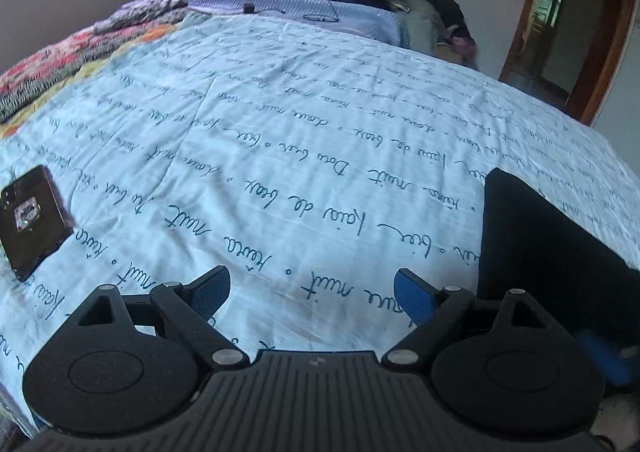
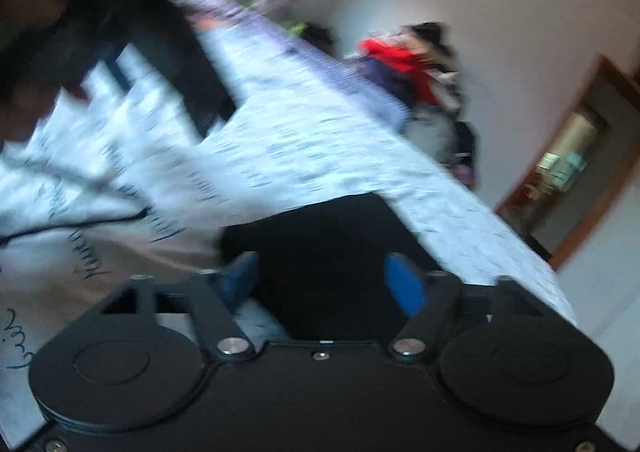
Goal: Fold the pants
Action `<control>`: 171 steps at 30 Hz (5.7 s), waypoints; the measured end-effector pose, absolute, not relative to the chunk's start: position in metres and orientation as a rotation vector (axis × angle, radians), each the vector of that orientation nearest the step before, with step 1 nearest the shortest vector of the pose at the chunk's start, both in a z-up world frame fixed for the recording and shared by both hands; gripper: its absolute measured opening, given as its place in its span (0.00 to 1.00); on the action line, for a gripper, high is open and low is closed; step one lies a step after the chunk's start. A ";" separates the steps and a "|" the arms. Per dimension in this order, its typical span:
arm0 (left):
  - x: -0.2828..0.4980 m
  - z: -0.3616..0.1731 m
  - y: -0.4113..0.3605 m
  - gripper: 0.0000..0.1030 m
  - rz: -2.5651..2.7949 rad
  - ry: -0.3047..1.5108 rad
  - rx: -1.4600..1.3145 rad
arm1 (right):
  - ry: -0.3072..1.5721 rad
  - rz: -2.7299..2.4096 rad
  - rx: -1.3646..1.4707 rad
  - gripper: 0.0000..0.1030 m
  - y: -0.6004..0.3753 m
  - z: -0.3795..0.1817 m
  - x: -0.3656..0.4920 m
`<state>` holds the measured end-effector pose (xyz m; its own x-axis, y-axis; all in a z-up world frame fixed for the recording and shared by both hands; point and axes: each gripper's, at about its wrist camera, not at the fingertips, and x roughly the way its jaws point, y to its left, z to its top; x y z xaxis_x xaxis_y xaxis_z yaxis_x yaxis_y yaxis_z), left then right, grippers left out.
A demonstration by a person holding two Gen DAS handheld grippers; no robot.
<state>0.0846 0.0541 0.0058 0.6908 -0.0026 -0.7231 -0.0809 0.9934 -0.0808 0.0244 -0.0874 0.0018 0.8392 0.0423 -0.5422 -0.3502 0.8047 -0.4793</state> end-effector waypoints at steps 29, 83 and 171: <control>0.102 0.007 0.020 0.88 -0.087 0.858 -0.121 | 0.612 0.443 -0.482 0.22 -0.090 -0.010 0.043; 0.027 0.043 -0.021 0.95 -0.336 0.787 0.118 | 0.529 0.116 0.057 0.74 -0.292 0.061 -0.068; -0.028 -0.035 -0.037 0.94 -0.182 0.816 0.133 | 0.678 -0.146 0.175 0.99 -0.183 0.009 -0.098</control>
<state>-0.0285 -0.0365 -0.0346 0.6711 -0.1102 -0.7331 0.2125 0.9760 0.0478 -0.0975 -0.1827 0.0090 0.7698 -0.0773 -0.6336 0.1910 0.9751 0.1131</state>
